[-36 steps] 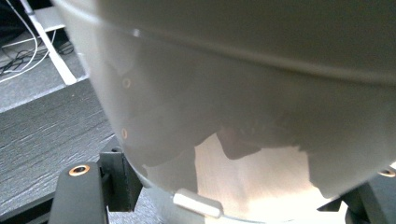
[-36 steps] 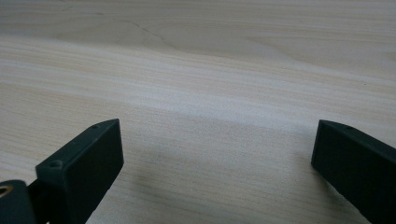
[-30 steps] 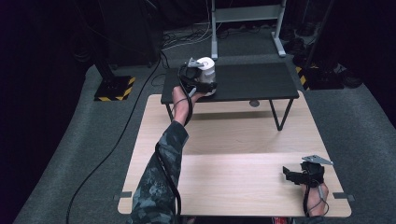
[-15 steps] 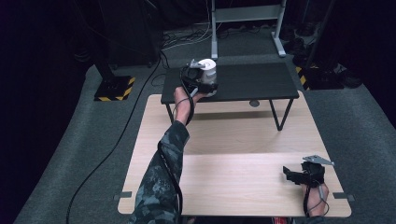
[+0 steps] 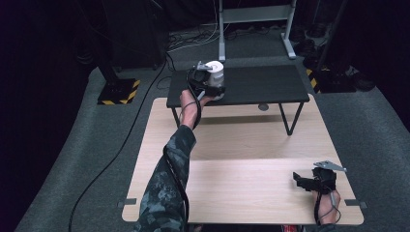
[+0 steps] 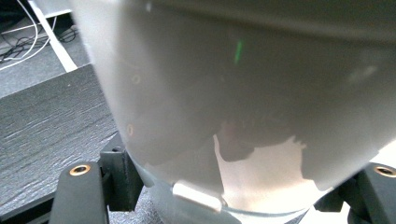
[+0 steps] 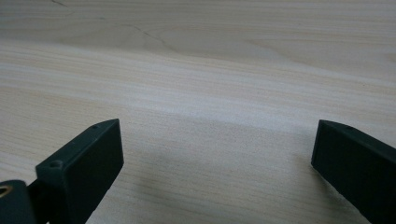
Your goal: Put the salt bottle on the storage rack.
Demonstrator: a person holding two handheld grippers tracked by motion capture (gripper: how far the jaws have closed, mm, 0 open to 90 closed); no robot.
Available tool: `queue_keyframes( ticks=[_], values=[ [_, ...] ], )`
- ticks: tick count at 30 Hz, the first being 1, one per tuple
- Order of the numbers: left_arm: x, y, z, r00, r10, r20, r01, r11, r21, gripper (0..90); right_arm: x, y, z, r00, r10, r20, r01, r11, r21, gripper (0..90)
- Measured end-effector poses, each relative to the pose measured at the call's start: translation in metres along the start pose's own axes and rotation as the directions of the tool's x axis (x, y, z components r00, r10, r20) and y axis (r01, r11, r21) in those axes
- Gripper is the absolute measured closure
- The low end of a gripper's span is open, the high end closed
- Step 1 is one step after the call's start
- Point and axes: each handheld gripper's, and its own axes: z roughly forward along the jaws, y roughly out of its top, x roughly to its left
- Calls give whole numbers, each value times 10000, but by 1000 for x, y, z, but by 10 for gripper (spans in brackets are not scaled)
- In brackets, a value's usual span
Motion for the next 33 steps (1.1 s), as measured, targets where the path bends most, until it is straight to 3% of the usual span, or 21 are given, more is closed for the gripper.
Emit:
queue_keyframes(
  ticks=[1, 2, 3, 5, 7, 12, 17, 19, 22, 25, 28, 33],
  values=[
    [0, -2, -1, 9998, -181, 31, 181, 9997, -147, 0, 0, 0, 0, 10000, 27, -7, -27, 10000, -1, 8],
    [-1, -4, -4, 9999, -114, 45, 115, 9996, -268, 0, 0, 0, 0, 10000, 59, -8, -59, 10000, -4, 8],
    [-7, -8, -8, 9996, -64, -288, 51, 9990, -447, 0, 0, -1, 0, 10000, 29, -4, -29, 10000, -27, 8],
    [-8, -8, -14, 9996, -7, -274, -2, 9995, -306, 0, -1, -1, 0, 10000, 23, -28, -23, 10000, -37, 8],
    [-14, -10, -22, 9978, 261, -610, -271, 9995, -155, 0, -2, -1, 0, 10000, 40, -41, -40, 10000, -59, 8],
    [-18, -42, -53, 9949, 356, -945, -378, 9990, -225, 0, 0, -1, -1, 10000, 33, 19, -33, 10000, -76, 7],
    [-22, -100, -86, 9890, 293, -1452, -328, 9992, -219, 0, 0, -1, -1, 10000, 22, 29, -21, 10000, -48, 6],
    [-22, -128, -95, 9873, 53, -1589, -91, 9997, -230, 0, 1, -1, -1, 10000, -11, 62, 12, 10000, -50, 6],
    [-30, -175, -106, 9782, -499, -2018, 433, 9984, -372, 0, 1, -1, 0, 10000, 3, 91, -2, 10000, -46, 6],
    [-38, -216, -109, 9665, -1018, -2355, 1011, 9948, -151, 0, 0, -1, -1, 9999, 67, 85, -66, 10000, -59, 6],
    [-47, -250, -109, 9554, -1284, -2658, 1367, 9905, 129, 0, 0, -1, 0, 9999, 52, 86, -52, 10000, -39, 6],
    [-55, -282, -106, 9462, -1641, -2790, 1854, 9813, 518, 0, 1, -1, -1, 9999, 59, 101, -58, 10000, -63, 6]
  ],
)
